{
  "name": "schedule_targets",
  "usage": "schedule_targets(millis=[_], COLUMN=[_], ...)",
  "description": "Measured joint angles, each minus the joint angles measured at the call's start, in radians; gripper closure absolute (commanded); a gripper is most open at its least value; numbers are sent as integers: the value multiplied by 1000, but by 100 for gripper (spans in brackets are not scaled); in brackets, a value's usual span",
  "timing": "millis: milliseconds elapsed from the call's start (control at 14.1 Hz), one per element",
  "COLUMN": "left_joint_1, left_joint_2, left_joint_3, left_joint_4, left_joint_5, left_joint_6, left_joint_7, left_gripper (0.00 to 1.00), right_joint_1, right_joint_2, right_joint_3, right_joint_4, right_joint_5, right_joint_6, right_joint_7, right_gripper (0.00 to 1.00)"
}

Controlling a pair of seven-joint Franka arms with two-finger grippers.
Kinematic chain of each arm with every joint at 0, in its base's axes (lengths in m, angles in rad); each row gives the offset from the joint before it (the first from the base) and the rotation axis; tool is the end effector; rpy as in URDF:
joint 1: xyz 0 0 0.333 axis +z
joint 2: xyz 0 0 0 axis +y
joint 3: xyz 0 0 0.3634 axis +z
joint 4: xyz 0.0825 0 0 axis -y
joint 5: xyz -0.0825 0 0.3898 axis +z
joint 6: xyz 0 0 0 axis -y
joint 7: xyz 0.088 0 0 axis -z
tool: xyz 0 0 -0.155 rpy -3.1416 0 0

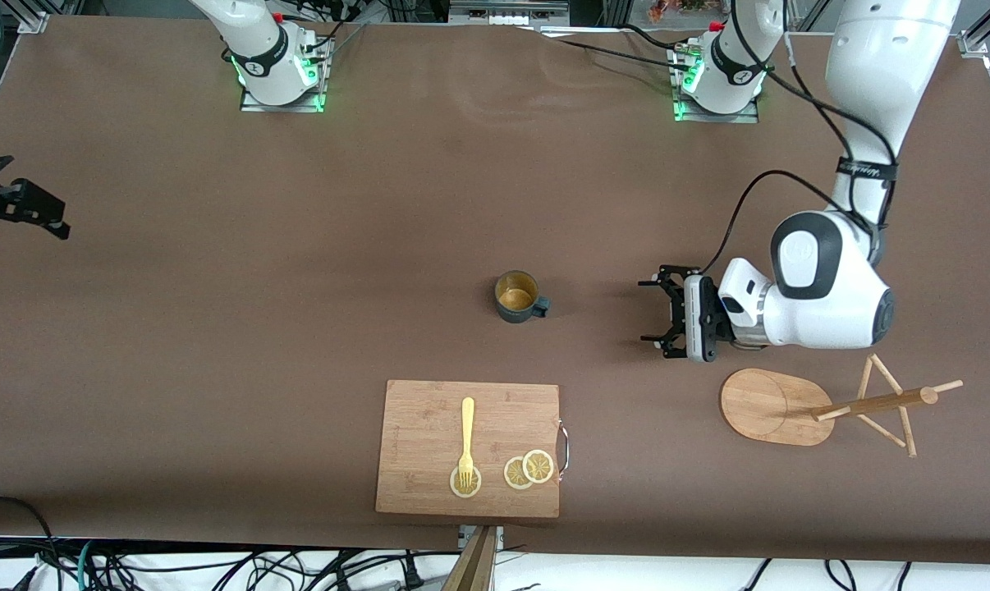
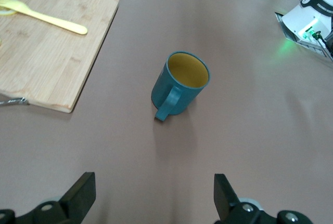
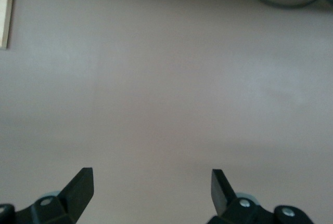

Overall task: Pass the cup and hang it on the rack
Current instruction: 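Move the left gripper to the mug handle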

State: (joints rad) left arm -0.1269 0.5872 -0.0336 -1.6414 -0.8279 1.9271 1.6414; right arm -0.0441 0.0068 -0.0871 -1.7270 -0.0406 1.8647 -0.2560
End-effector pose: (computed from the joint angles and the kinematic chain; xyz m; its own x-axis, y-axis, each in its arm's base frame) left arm 0.6682 -0.1909 0.2737 0.2768 -0.7329 0.6215 -0.9358 -0.0585 0.3478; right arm 0.5848 -0.0821 0.5719 0.9838 0.1369 0.1158 0.1291 -0.9890 0.0723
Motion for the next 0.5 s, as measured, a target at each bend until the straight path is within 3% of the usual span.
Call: schedule_targets(millis=[284, 496], left_joint_1=[-9, -32], left_joint_2=[67, 120], left_joint_3=[-2, -7], left_joint_4=[-18, -63], left_joint_5=[-124, -295], left_joint_6=[52, 77], left_joint_7=[197, 382], left_gripper=[0, 0], right_joint_1=[3, 27], right_joint_2=[-57, -74], right_joint_3=[16, 29], right_joint_4=[0, -4], right_joint_5=[8, 8], right_joint_6=[-224, -241], right_joint_7=[115, 198], right_gripper=[0, 0])
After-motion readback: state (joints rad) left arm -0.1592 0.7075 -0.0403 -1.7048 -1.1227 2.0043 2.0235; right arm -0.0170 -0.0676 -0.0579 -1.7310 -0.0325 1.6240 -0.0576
